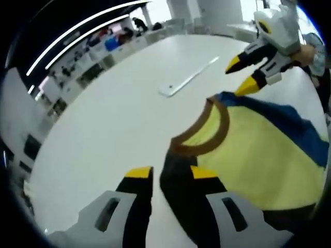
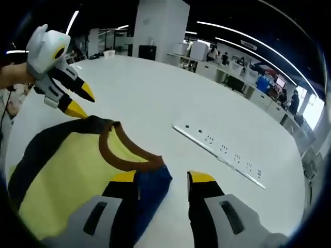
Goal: Fold the garment on the visible template until the final outline fits inside the template.
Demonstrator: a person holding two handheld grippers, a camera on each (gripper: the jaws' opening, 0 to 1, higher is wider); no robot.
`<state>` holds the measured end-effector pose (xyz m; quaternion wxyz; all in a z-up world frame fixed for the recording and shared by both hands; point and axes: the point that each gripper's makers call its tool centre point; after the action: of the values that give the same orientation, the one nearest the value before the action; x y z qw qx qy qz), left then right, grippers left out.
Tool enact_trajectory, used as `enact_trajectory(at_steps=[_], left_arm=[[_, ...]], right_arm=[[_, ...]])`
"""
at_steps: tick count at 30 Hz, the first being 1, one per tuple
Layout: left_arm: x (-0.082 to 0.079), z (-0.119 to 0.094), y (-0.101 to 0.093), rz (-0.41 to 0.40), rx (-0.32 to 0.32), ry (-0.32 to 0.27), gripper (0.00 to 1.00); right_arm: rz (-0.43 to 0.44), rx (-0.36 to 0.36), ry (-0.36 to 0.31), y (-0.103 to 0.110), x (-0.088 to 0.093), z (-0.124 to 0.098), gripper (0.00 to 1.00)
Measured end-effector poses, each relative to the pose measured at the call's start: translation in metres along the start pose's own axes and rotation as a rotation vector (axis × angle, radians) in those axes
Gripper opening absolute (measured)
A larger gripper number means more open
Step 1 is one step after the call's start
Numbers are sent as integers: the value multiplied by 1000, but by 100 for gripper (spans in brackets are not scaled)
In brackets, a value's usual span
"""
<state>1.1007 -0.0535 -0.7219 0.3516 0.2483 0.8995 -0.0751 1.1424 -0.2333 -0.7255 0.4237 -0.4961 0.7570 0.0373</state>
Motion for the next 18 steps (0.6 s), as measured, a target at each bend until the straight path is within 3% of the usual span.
enact_trajectory(at_steps=[3, 10, 14, 18], left_arm=[[0, -12, -9, -8, 7, -7, 35], [-2, -41, -28, -34, 42, -40, 51], [-6, -44, -22, -26, 51, -58, 58], [-8, -50, -19, -26, 64, -67, 60]], right_arm=[[-9, 1, -14, 1, -5, -16, 47], [-25, -30, -16, 13, -10, -26, 67], [-89, -3, -48, 14, -22, -36, 71], [-83, 1, -67, 18, -31, -46, 82]])
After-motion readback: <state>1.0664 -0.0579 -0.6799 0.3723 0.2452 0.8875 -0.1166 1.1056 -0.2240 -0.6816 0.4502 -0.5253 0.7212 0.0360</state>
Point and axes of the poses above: the point that each gripper's makers call its tool centre point, and the gripper's own axes: z roughly forward along the fingers, y roughly to its left, x roughly out of its underside, and after that the axes turned 15 degrees about -z, right-handed
